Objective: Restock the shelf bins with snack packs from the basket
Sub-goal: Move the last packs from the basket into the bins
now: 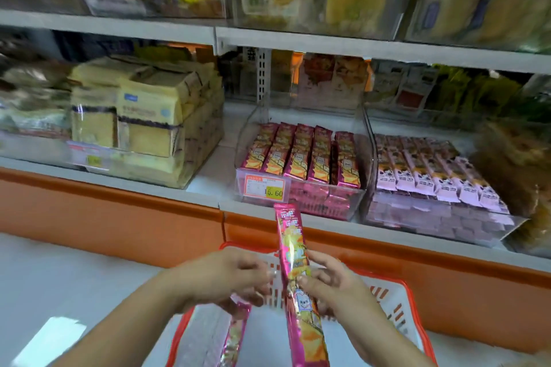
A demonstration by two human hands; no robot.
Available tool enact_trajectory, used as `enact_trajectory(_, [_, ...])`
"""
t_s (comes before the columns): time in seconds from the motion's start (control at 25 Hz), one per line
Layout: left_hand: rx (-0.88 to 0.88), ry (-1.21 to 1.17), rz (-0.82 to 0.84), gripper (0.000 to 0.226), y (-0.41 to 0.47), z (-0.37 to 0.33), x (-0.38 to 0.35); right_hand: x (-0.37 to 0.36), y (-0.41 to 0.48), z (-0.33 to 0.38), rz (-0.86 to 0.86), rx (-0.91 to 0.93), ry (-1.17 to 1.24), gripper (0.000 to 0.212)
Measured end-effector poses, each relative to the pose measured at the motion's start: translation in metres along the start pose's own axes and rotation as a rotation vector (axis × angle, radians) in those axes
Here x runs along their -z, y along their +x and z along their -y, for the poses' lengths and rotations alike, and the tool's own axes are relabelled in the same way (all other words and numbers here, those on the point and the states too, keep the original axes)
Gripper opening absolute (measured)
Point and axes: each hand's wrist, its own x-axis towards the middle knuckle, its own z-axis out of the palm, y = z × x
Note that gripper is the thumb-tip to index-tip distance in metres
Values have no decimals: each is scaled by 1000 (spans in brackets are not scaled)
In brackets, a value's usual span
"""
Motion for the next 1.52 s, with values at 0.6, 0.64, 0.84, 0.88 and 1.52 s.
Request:
enact_trajectory(0.6, [-479,19,-898,47,50,-47,78,-30,198,166,-497,373,-324,44])
enact_trajectory(0.64, [-450,6,-850,49,50,-43,82,-39,205,164,-475,359,-399,42])
enact_trajectory(0.84, [-493,-103,-655,49,53,-40,77,-57,207,148,-413,369,-685,50])
enact_trajectory(0.88, [-513,-118,-647,49,54,-40,75,-55,202,150,-423,388,-668,50])
enact_trajectory(1.52, [531,316,-240,41,119,203,-58,11,72,-189,-248,-558,-202,21])
